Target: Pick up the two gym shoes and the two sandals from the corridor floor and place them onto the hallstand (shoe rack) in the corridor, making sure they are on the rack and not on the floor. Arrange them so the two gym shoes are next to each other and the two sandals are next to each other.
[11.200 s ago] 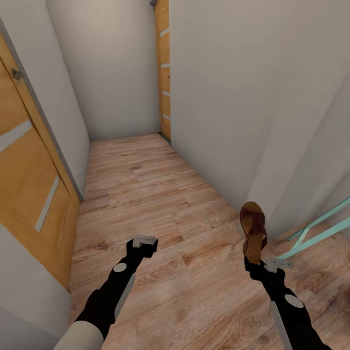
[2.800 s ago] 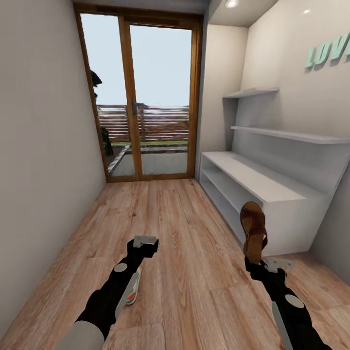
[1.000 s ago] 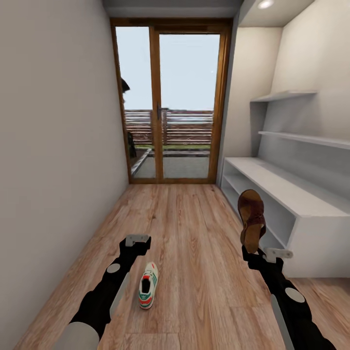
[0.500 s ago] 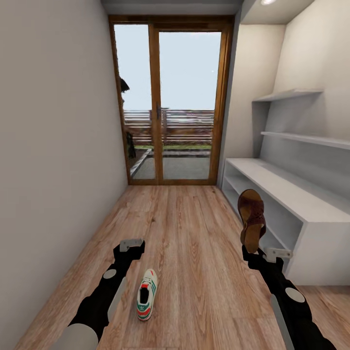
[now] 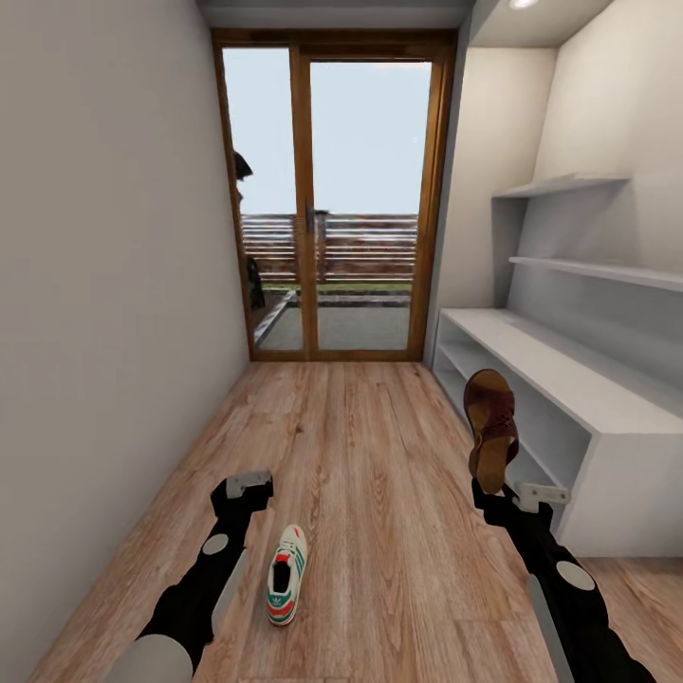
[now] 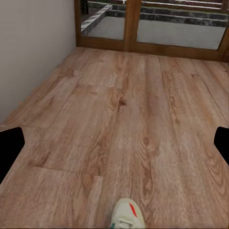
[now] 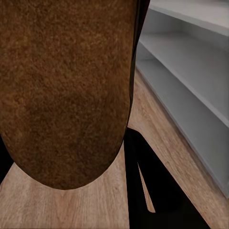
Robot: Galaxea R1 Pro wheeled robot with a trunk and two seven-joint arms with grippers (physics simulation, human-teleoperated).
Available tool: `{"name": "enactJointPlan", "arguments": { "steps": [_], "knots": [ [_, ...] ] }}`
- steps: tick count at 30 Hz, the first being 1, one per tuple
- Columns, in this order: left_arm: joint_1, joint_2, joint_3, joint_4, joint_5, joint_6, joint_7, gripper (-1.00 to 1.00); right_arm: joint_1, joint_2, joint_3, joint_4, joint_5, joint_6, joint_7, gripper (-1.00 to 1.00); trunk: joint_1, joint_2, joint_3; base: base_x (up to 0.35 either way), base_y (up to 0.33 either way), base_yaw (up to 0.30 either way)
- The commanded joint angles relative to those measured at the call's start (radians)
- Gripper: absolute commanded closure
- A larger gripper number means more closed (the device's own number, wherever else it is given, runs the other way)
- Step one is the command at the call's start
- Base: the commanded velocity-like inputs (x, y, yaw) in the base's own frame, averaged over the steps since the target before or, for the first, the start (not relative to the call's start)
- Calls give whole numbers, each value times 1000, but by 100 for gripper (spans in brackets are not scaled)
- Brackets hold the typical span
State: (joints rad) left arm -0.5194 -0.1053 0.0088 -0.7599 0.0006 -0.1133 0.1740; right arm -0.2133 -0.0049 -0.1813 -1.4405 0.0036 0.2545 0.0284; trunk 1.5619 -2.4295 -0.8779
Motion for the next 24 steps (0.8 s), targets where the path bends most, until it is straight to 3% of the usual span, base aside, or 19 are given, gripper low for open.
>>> {"name": "enactJointPlan", "arguments": {
  "steps": [1,6,12,16,24],
  "knots": [
    [-1,-1,1,11,-1,-6,2,-100,-1,0,-1,-1,-2,6,1,100,0,0,-1,0,0,0],
    [-1,-1,0,27,-2,-10,1,-100,-1,-1,-1,-1,-2,6,1,100,0,0,-8,0,0,0],
    [-1,-2,-3,51,-6,-11,-2,-100,-1,-2,-1,-1,-2,6,1,100,23,-42,-36,0,0,0],
    [-1,-1,-59,62,-7,-11,-7,-100,-1,-4,-2,-1,-2,6,1,100,38,-70,-55,0,0,0],
    [-1,-1,-77,65,-7,-12,-8,-100,0,-4,-3,-1,-2,7,1,100,42,-72,-99,0,0,0]
  ]
}}
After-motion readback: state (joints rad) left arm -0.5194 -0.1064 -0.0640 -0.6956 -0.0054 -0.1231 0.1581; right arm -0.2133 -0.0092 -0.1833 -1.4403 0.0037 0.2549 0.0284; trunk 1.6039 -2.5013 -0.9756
